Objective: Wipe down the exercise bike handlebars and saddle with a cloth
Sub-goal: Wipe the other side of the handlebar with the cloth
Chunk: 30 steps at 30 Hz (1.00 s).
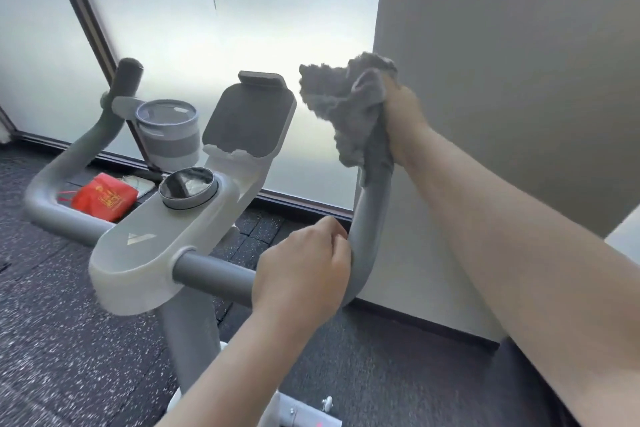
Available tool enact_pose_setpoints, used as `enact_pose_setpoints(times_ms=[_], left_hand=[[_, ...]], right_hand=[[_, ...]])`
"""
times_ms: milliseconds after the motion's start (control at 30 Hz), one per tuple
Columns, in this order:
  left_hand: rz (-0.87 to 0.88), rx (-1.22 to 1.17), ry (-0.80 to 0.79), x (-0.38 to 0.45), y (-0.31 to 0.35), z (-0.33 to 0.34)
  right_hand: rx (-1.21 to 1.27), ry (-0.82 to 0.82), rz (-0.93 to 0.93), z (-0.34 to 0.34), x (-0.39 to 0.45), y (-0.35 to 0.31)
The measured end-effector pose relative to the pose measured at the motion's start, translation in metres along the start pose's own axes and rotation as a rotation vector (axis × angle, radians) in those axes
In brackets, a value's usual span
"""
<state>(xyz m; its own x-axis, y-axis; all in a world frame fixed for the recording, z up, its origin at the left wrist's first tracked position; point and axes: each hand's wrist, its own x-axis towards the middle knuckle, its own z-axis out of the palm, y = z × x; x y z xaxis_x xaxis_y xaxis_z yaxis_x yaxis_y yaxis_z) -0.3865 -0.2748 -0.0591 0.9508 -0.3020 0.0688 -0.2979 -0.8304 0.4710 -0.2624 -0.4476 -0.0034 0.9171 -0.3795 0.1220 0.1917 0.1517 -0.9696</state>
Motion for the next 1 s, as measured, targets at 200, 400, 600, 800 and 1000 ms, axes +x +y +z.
enact_pose_setpoints(times_ms=[200, 400, 600, 800, 1000], left_hand=[[0.025, -0.023, 0.015, 0.004, -0.004, 0.000], [0.013, -0.012, 0.010, 0.003, -0.002, 0.001], [0.014, -0.019, 0.007, 0.002, -0.001, 0.001], [0.034, -0.014, 0.031, 0.000, -0.001, 0.001], [0.062, -0.006, 0.055, 0.002, -0.002, 0.002]], right_hand=[[-0.843, 0.213, -0.479, 0.013, -0.006, 0.011], [-0.112, -0.101, -0.133, -0.002, -0.012, -0.004], [-0.146, 0.097, -0.120, 0.002, -0.018, 0.013], [-0.629, 0.303, -0.209, 0.006, -0.073, 0.037], [-0.512, 0.183, -0.151, 0.010, -0.139, 0.064]])
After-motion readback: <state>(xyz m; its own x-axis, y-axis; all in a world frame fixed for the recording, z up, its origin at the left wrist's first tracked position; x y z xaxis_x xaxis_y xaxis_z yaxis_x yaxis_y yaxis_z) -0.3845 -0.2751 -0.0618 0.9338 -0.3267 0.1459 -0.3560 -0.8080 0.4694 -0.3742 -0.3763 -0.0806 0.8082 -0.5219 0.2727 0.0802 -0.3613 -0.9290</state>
